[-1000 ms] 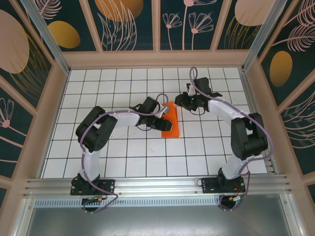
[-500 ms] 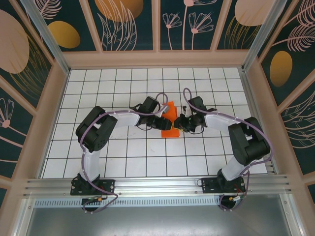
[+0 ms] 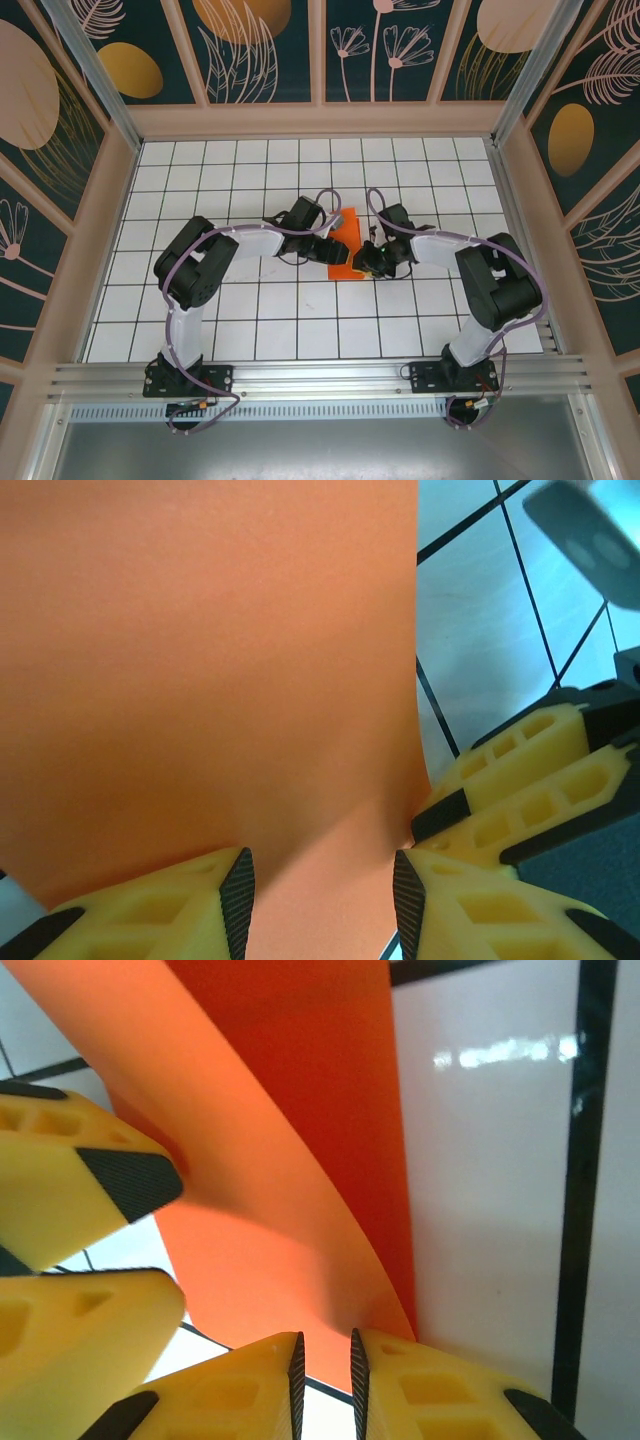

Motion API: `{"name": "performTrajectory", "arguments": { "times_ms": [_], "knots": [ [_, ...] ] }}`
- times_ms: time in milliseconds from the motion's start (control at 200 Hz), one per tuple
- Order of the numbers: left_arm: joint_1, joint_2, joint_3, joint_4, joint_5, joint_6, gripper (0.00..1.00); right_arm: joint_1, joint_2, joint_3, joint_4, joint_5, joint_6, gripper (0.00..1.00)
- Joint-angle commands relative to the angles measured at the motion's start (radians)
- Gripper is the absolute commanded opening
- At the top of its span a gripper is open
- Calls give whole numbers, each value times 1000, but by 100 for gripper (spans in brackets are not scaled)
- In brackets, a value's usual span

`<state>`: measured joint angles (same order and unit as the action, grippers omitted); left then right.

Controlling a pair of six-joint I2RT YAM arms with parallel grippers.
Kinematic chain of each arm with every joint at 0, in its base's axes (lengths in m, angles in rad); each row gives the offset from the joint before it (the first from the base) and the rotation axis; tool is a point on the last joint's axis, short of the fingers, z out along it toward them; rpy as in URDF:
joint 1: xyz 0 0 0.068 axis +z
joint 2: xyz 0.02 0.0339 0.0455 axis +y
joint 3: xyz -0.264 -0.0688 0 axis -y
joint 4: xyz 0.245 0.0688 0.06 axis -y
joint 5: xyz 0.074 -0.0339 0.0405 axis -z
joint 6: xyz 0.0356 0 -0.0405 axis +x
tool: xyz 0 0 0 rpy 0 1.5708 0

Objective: Fold a paper plane with a square sheet of paper (fold left side to right side)
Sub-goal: Hold the square sheet of paper at the center of the table, then first fold the square sheet of paper in half at the center of the table.

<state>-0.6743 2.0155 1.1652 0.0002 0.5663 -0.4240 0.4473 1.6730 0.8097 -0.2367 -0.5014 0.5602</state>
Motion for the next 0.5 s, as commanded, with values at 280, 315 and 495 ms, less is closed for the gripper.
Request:
{"name": "performTrajectory", "arguments": {
  "times_ms": [280,315,495],
  "knots": [
    [39,-2,66,68,-30,-121,45,13,39,-49,-73,102,-6,20],
    [41,7,87,65,-31,-122,45,13,40,-49,-73,105,-8,19],
    [45,66,171,45,-32,-131,45,13,52,-44,-82,132,-17,19]
  ]
}}
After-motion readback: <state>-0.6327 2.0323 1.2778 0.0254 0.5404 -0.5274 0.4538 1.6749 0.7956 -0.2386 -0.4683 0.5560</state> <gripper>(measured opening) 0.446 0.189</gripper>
